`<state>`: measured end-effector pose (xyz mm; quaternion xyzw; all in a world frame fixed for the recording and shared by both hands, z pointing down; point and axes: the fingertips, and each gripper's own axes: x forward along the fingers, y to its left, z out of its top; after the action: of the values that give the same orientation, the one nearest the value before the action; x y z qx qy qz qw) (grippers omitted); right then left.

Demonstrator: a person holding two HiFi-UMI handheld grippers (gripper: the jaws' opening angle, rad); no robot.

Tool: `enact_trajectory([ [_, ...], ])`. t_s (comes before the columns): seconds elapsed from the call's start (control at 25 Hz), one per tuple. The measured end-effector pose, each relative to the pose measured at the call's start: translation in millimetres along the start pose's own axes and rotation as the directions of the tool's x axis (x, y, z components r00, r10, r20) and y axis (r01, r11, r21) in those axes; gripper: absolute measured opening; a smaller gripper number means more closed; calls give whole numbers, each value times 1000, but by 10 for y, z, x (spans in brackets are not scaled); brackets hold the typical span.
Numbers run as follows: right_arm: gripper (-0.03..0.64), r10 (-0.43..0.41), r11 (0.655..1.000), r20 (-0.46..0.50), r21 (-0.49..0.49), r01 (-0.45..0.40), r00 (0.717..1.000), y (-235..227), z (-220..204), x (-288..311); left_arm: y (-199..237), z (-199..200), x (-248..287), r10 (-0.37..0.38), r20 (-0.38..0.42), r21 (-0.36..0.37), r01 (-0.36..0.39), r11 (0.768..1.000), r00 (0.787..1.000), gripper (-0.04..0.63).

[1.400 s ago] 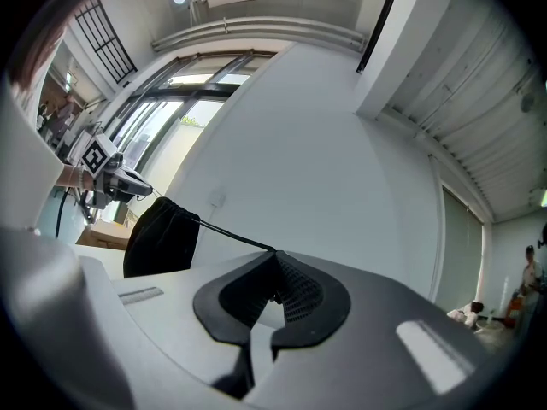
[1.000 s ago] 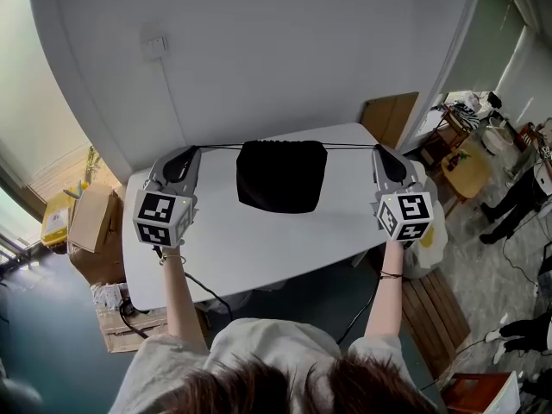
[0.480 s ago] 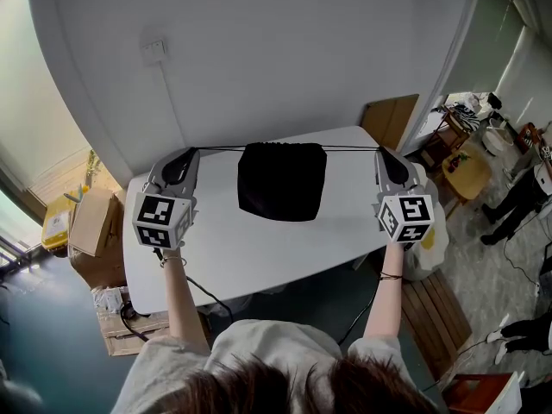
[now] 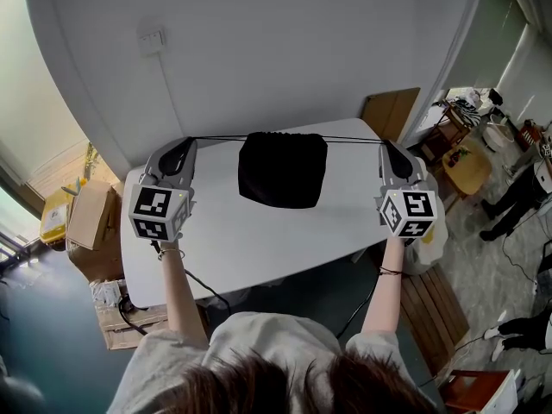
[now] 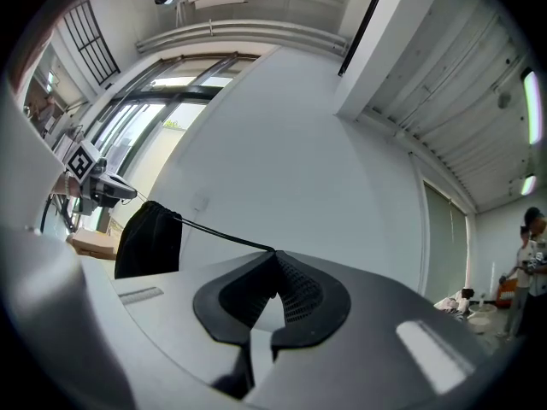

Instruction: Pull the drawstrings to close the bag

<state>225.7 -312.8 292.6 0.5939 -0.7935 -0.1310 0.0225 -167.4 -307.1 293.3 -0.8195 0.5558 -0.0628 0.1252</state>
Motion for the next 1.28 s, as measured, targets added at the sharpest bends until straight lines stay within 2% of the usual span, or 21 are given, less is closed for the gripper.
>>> enact_trajectory([
  [1.28, 12, -48, 996, 4, 70, 47, 999, -275, -156, 25, 22, 3, 86, 23, 12, -16, -23, 1000, 1000, 2],
])
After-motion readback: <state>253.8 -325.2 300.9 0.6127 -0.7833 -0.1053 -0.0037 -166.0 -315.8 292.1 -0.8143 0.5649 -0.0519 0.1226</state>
